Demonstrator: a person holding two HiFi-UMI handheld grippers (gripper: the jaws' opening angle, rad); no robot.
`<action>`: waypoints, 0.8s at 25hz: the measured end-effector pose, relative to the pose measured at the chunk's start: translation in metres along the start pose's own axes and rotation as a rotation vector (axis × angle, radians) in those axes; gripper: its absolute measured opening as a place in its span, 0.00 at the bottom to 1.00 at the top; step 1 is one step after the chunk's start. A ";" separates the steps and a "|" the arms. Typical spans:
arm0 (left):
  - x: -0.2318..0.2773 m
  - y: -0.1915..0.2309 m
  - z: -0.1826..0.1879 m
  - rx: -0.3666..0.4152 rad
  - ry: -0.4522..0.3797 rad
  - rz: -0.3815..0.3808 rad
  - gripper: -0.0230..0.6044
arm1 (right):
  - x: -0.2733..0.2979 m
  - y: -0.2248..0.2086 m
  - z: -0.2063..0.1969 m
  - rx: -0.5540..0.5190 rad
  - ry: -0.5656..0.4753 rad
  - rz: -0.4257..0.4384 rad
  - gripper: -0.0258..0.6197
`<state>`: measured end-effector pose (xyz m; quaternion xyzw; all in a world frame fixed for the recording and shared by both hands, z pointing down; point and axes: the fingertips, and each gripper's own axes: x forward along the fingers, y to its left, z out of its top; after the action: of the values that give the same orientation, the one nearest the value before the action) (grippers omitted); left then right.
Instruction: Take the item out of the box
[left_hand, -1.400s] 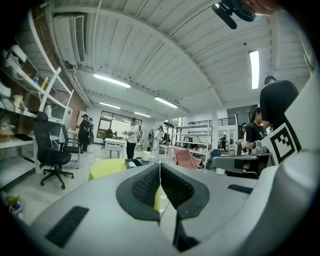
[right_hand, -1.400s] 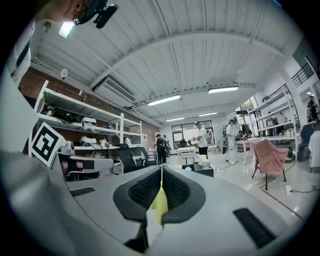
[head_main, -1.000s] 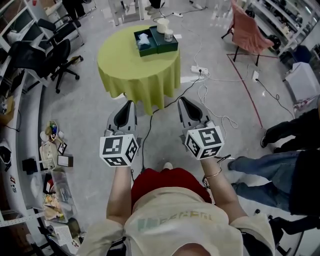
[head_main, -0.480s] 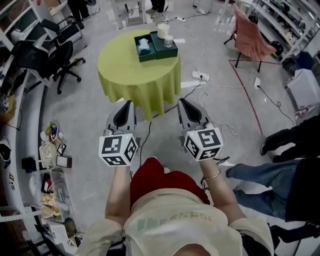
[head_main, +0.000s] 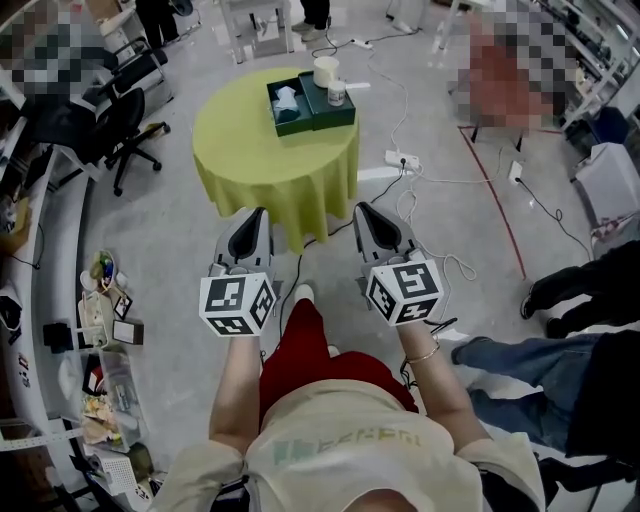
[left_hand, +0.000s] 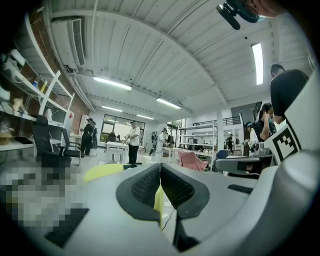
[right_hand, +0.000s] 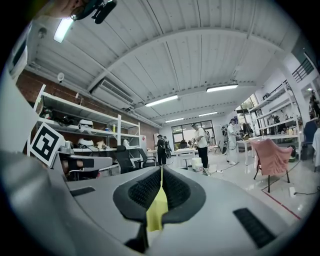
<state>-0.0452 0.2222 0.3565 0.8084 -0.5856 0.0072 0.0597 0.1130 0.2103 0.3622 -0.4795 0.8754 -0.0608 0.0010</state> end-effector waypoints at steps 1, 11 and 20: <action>0.005 0.002 0.000 0.001 0.003 0.001 0.08 | 0.006 -0.002 0.001 0.002 0.000 0.002 0.10; 0.055 0.036 -0.003 -0.012 0.019 0.011 0.08 | 0.066 -0.012 -0.005 0.007 0.033 0.026 0.10; 0.114 0.070 -0.001 -0.026 0.033 0.002 0.08 | 0.130 -0.033 -0.001 0.014 0.041 0.026 0.10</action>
<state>-0.0756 0.0931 0.3726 0.8067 -0.5854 0.0129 0.0800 0.0704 0.0835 0.3741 -0.4668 0.8809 -0.0766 -0.0127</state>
